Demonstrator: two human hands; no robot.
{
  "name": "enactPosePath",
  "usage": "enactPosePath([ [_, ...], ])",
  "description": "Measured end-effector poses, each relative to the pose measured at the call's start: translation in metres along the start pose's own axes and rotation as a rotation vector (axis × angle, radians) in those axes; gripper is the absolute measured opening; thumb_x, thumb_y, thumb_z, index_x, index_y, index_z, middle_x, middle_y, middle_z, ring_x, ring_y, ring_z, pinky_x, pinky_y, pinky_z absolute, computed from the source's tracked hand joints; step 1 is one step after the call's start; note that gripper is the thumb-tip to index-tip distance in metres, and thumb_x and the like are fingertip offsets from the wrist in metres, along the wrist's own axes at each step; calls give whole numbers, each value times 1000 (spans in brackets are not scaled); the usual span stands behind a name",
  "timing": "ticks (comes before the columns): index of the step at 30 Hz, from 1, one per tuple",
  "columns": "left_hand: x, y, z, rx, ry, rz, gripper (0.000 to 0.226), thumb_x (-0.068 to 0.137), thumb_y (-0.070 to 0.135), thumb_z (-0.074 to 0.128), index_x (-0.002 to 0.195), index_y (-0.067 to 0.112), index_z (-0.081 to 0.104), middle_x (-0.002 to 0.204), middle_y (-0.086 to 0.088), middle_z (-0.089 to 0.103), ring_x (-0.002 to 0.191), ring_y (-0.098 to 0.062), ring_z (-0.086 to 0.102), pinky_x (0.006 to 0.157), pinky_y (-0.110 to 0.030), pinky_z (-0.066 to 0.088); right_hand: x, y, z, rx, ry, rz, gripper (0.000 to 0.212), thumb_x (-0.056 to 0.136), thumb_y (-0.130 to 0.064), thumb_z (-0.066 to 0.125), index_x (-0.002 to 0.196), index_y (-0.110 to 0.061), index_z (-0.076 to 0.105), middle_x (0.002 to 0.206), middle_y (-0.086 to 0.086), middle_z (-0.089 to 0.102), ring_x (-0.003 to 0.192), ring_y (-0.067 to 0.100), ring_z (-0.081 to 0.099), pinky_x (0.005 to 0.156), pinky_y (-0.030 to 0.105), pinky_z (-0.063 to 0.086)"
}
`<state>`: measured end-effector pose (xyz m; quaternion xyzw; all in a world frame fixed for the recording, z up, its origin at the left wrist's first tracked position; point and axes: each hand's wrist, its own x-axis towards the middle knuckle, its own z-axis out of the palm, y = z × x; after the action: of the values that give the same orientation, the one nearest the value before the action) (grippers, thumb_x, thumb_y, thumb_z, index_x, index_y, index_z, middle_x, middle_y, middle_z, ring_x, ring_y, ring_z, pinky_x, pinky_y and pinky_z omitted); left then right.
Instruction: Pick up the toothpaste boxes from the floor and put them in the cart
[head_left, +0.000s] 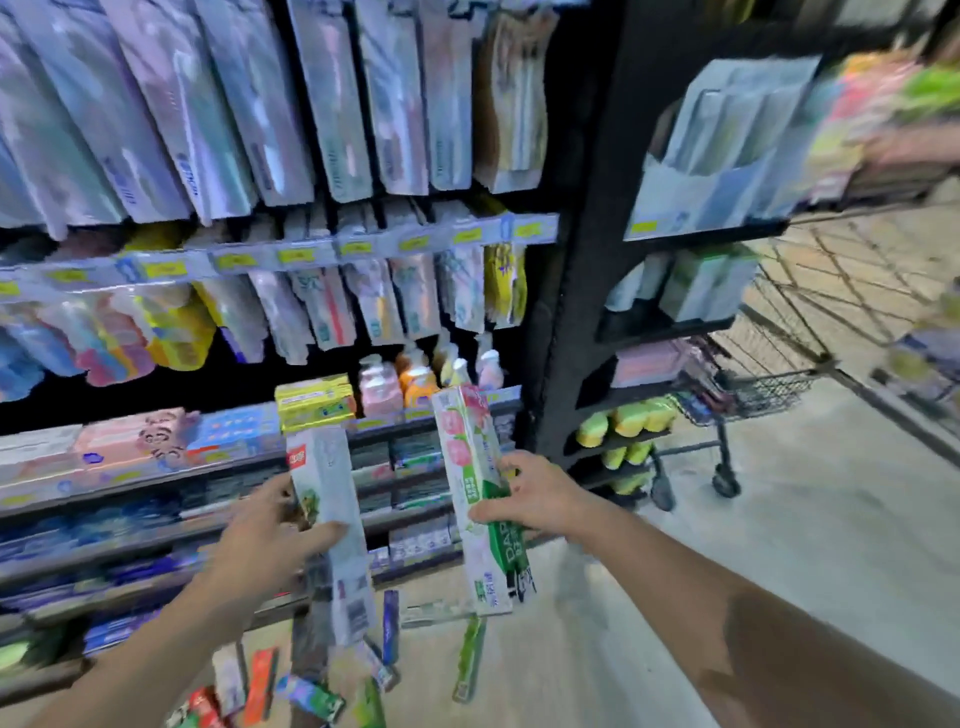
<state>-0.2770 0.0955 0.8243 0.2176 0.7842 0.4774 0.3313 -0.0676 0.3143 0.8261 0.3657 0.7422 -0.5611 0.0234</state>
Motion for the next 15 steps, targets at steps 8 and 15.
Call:
enactPosePath([
  [8, 70, 91, 182, 22, -284, 60, 52, 82, 11, 80, 121, 33, 54, 109, -1, 66, 74, -23, 71, 62, -45, 61, -14, 87, -162, 88, 279, 149, 58, 75, -38, 84, 121, -20, 54, 109, -1, 59, 90, 17, 65, 69, 32, 58],
  [15, 120, 156, 319, 168, -469, 125, 63, 69, 24, 88, 121, 33, 55, 108, -7, 70, 79, -26, 72, 54, -40, 58, -42, 151, -273, 297, 491, 230, 47, 73, -23, 88, 108, -24, 57, 102, 1, 68, 85, 20, 72, 71, 40, 63],
])
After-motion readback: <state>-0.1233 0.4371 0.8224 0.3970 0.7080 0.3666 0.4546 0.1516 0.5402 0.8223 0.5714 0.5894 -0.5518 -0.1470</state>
